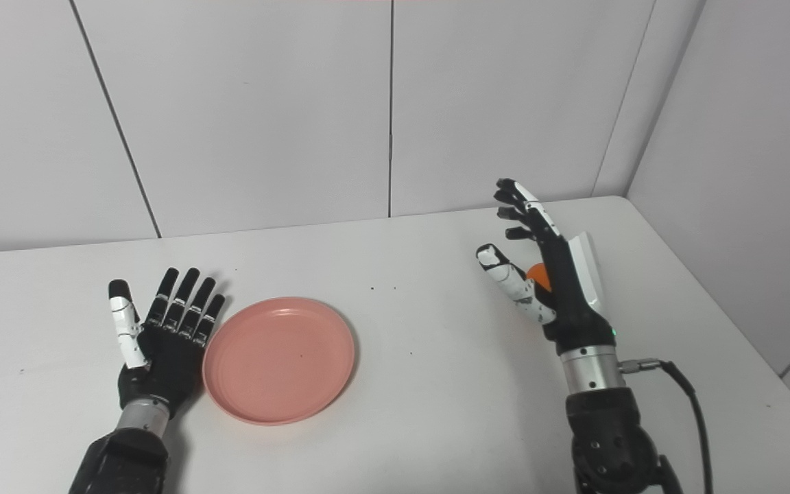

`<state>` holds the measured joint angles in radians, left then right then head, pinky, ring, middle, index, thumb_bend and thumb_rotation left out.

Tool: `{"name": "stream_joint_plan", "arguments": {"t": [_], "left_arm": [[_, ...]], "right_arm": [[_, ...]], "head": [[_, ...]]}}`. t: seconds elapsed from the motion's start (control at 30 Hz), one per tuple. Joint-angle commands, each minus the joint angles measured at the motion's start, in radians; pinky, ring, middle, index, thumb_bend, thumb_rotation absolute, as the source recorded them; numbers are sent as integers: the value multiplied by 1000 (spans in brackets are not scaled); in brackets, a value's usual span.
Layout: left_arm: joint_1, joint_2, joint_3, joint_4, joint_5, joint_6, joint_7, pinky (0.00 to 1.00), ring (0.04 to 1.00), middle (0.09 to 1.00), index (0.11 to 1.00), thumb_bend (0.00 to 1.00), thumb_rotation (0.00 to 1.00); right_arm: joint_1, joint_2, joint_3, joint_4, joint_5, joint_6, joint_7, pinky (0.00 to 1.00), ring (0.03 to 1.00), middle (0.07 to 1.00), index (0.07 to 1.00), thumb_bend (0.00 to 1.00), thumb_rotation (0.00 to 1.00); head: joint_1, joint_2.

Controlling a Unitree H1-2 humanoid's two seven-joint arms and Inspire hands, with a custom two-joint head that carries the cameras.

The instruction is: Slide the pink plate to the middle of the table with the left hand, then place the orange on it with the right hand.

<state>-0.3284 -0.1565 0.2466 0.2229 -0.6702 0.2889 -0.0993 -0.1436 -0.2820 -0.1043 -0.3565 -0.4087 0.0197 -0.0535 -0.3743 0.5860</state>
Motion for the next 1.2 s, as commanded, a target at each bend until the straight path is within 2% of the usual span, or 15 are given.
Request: {"name": "stream_joint_plan", "arguments": {"t": [0.0,0.33,0.47,0.77,1.17], "left_arm": [[58,1,-2,76,48,46,61,966,917,913,936,756,709],[59,8,-10,76,47,51,56,974,920,916,940,751,712],[60,9,-14,70,50,56,58,969,915,912,942,750,721],[63,13,-15,67,50,60,56,964,917,913,943,748,721],[68,13,-15,52,45,70,57,963,916,912,936,751,713]], "right_arm": [[-38,-43,-10,-1,-36,-72,-18,743,805,830,836,838,915],[-91,-142,22,112,-267,-89,-52,759,820,832,818,854,923],[-117,-190,50,184,-348,-62,-42,823,834,830,815,854,939],[-175,-246,94,351,-414,-37,-41,820,833,821,807,860,915],[-222,-276,128,483,-444,-19,-58,803,813,794,760,876,904]], "head": [[-1,1],[1,-1],[2,-2],[8,-3],[14,1]]}}
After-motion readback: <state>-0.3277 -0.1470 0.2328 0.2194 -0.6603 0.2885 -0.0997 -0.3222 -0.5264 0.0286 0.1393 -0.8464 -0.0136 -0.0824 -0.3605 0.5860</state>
